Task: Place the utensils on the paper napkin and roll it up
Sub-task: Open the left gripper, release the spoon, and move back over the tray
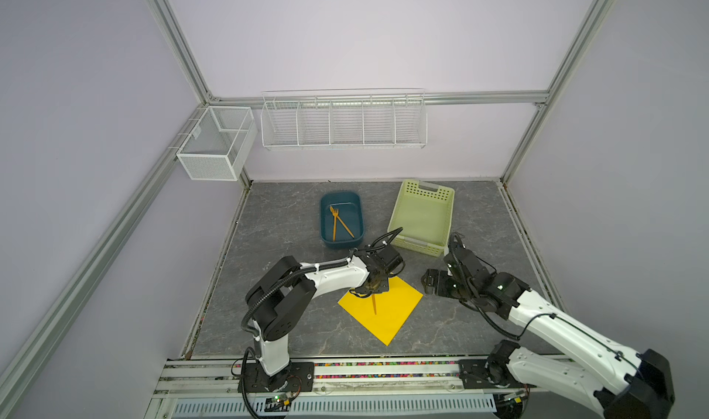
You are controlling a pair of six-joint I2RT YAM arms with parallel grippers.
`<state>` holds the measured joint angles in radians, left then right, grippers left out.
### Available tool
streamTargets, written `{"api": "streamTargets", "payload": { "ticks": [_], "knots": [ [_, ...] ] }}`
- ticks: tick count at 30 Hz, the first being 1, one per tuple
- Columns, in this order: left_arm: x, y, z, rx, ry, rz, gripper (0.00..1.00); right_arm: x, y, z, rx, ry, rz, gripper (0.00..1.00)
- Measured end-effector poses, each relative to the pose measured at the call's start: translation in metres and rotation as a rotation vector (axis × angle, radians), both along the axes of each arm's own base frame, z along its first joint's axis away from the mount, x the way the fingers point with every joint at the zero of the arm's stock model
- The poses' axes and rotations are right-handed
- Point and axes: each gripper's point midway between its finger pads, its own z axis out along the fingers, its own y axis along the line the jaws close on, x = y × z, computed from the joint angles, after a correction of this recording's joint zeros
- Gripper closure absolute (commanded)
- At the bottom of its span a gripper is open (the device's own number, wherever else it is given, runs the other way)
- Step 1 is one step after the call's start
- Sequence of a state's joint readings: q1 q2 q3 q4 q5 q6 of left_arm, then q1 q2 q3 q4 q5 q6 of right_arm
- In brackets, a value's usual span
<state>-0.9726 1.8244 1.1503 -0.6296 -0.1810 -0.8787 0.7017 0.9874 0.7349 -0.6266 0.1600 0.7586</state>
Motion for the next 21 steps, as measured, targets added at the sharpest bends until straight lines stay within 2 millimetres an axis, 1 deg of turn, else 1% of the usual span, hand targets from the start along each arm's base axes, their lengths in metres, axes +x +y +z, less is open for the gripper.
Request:
{"api": "streamTargets", "payload": {
  "ticks": [3, 7, 14, 21],
  "knots": [
    [0.0, -0.001, 0.007, -0.006, -0.01, -0.002, 0.78, 0.0, 0.0, 0.001, -0.001, 0.001, 0.0, 0.05],
    [0.004, -0.004, 0.024, -0.03, -0.036, -0.001, 0.78, 0.001, 0.001, 0.006, 0.004, -0.007, 0.002, 0.05],
    [0.014, -0.009, 0.059, -0.052, -0.097, -0.014, 0.78, 0.002, 0.001, 0.013, 0.001, -0.013, 0.008, 0.05],
    [0.031, -0.013, 0.098, -0.031, -0.178, -0.033, 0.78, 0.006, 0.001, 0.026, -0.001, -0.04, 0.008, 0.05]
  ]
}}
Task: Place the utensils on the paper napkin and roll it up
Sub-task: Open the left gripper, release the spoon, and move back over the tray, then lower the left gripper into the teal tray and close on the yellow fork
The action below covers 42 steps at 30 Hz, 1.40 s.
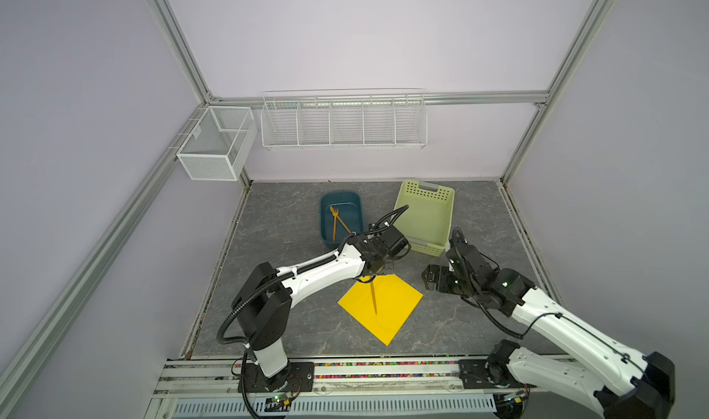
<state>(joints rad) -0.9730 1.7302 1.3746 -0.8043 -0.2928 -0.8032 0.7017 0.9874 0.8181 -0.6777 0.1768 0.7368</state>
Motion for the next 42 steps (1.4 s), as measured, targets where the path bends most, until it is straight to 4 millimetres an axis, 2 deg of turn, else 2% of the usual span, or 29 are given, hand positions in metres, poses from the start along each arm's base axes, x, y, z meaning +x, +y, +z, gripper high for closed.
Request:
{"api": "streamTargets", "payload": {
  "ticks": [4, 8, 13, 18, 21, 27, 34, 42],
  "knots": [
    [0.013, 0.008, 0.015, 0.006, -0.02, 0.006, 0.75, 0.004, 0.0, 0.01, -0.003, -0.023, -0.002, 0.05],
    [0.033, 0.029, 0.026, 0.015, -0.034, 0.04, 0.74, 0.01, 0.0, 0.023, -0.009, -0.036, -0.008, 0.05],
    [0.063, 0.05, 0.05, 0.002, -0.066, 0.083, 0.74, 0.019, -0.002, 0.035, -0.017, -0.055, -0.021, 0.05],
    [0.093, 0.07, 0.077, -0.027, -0.107, 0.127, 0.74, 0.026, -0.003, 0.036, -0.032, -0.046, -0.035, 0.05],
    [0.11, 0.081, 0.082, -0.031, -0.11, 0.15, 0.75, 0.032, -0.002, 0.037, -0.042, -0.04, -0.037, 0.05],
    [0.144, 0.102, 0.062, 0.015, -0.063, 0.182, 0.77, 0.041, 0.0, 0.04, -0.048, -0.036, -0.043, 0.05],
    [0.172, 0.121, 0.03, 0.067, 0.015, 0.184, 0.79, 0.045, 0.0, 0.029, -0.057, 0.003, -0.043, 0.05],
    [0.198, 0.13, -0.001, 0.091, 0.088, 0.162, 0.8, 0.049, -0.002, 0.023, -0.061, 0.024, -0.042, 0.05]
  ]
}}
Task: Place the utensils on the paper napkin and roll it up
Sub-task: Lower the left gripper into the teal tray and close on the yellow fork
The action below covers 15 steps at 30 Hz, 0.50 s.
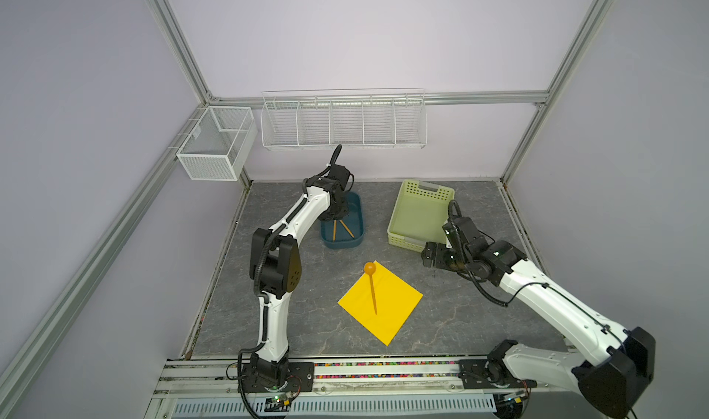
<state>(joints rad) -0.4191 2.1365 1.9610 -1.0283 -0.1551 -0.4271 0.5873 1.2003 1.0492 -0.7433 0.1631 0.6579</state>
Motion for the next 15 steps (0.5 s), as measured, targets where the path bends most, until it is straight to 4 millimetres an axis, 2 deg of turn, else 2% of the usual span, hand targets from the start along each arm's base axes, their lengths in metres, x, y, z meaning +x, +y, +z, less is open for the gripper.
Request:
{"api": "streamTargets", "payload": {
  "ticks": [8, 15],
  "knots": [
    [0.01, 0.001, -0.029, 0.011, 0.064, -0.04, 0.79, 0.001, 0.0, -0.003, 0.002, 0.012, 0.001, 0.05],
    [0.015, 0.006, -0.046, 0.008, 0.106, -0.042, 0.8, 0.002, -0.001, -0.005, 0.001, 0.02, -0.006, 0.05]
  ]
}}
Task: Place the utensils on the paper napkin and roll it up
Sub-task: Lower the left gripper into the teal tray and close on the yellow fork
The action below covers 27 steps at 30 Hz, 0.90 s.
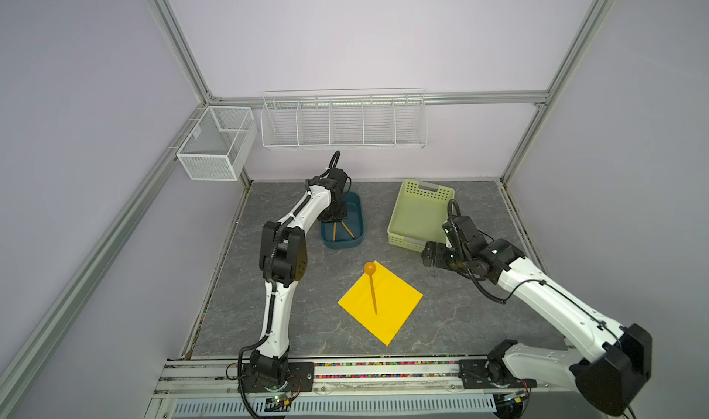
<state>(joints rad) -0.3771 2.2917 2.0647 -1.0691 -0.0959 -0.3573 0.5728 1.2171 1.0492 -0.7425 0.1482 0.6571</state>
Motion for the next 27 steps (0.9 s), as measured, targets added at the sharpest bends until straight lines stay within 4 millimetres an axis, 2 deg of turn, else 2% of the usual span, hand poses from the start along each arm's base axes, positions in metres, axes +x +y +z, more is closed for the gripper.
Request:
{"api": "streamTargets", "payload": {
  "ticks": [5, 13, 27],
  "knots": [
    [0.001, 0.005, -0.014, 0.004, 0.031, 0.007, 0.8, 0.001, 0.001, -0.005, -0.004, 0.018, 0.002, 0.05],
    [0.007, 0.004, -0.024, 0.008, 0.052, -0.009, 0.8, 0.003, 0.002, -0.006, 0.003, 0.019, 0.0, 0.06],
    [0.003, 0.004, -0.045, 0.029, 0.114, -0.028, 0.8, 0.009, 0.0, -0.009, 0.008, 0.021, -0.016, 0.06]
  ]
}}
